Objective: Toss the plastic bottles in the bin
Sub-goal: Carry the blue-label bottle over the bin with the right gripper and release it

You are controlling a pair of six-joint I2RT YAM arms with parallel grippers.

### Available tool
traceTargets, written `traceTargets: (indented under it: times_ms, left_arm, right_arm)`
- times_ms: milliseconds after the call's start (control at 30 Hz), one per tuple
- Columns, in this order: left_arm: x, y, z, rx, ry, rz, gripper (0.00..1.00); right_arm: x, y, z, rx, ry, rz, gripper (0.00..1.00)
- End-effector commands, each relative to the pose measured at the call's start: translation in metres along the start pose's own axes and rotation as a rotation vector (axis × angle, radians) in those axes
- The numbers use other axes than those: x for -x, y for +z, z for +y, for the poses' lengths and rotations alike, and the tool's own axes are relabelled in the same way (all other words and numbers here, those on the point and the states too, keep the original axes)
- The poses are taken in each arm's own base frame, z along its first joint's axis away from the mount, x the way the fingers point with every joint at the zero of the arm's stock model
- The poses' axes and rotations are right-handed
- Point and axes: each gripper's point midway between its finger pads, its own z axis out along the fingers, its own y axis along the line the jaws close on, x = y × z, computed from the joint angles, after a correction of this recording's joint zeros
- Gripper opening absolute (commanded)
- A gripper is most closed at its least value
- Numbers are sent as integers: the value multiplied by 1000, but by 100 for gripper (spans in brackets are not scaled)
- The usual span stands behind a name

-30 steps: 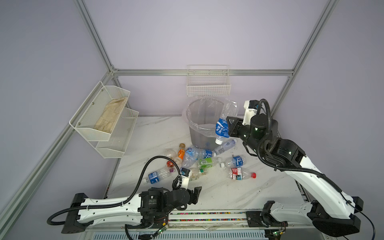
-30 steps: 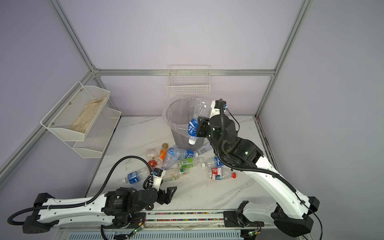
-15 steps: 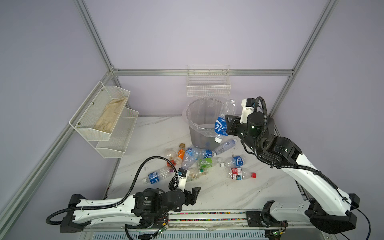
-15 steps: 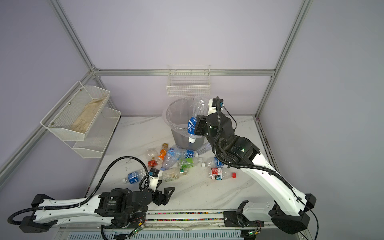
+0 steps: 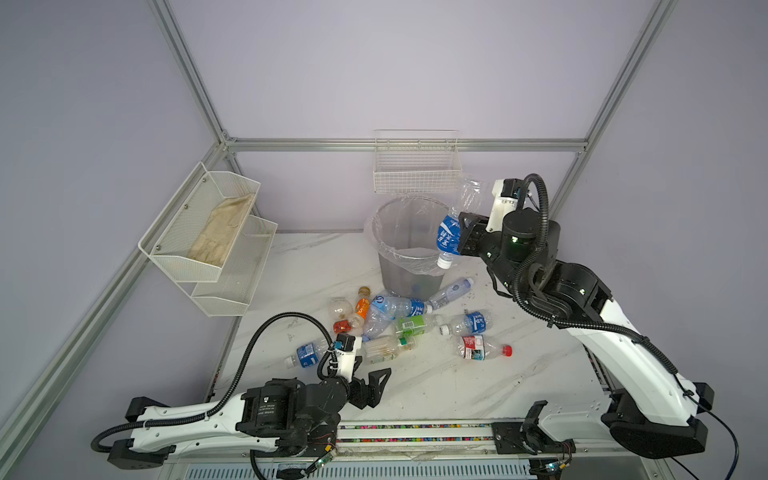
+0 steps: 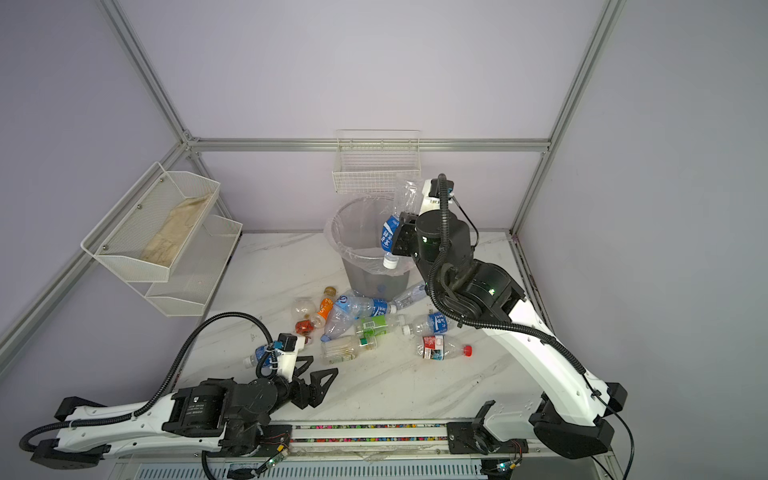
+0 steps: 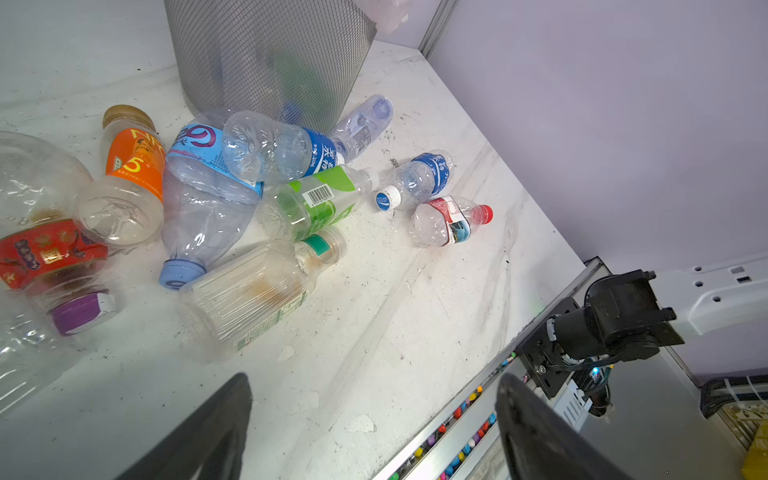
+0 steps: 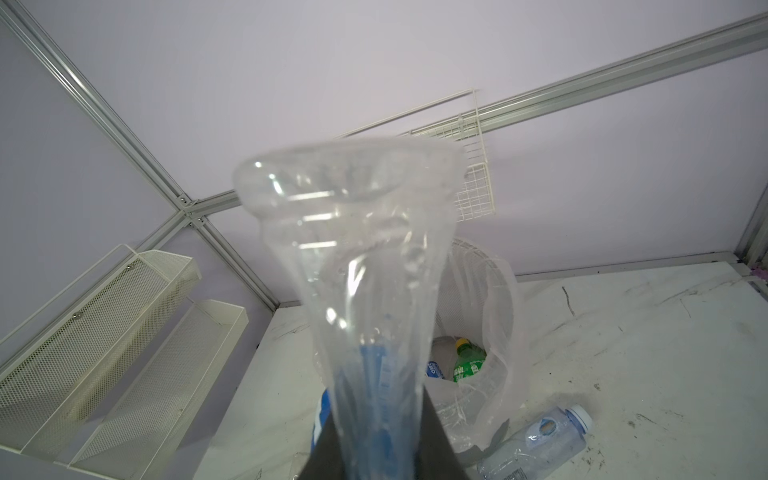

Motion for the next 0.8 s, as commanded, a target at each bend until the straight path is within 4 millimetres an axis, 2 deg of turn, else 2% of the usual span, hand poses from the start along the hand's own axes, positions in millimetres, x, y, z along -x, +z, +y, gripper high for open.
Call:
traceTargets:
  times_ms: [0, 133, 300, 433, 533, 567, 600, 633, 667, 700, 767]
  left_arm:
    - [-12, 5, 15, 47, 11, 3, 90]
    - [-13, 4, 17, 43, 3, 0, 90]
    - [-14, 3, 16, 35, -7, 1, 90]
    - [-14, 4, 15, 39, -4, 8, 90]
    - [-11, 4, 11, 34, -4, 9, 90]
    - [-9, 4, 10, 33, -1, 8, 90]
    - [-8, 3, 8, 29, 3, 9, 90]
    - [-6, 2, 6, 26, 6, 9, 90]
    - [-5, 2, 5, 24, 8, 7, 90]
    - [-4, 2, 5, 25, 10, 6, 90]
    - [-3, 3, 3, 30, 18, 5, 90]
  right_arm:
    - [14, -6, -3, -24, -16, -35, 0]
    - [14, 2, 3, -28, -27, -37, 0]
    - [-7, 39, 18, -48, -78, 9, 0]
    - [-30, 92, 23, -63, -104, 80, 0]
    - [-54, 142, 2, -106, -114, 185, 0]
    - [-61, 153, -4, -131, -109, 219, 7]
    - [-62, 155, -6, -149, -115, 233, 19]
    - [-54, 151, -10, -183, -113, 219, 45]
    - [-46, 147, -10, -185, -109, 198, 63]
    - [-35, 141, -9, -174, -117, 163, 72]
    - [-17, 124, -7, -145, -102, 115, 80]
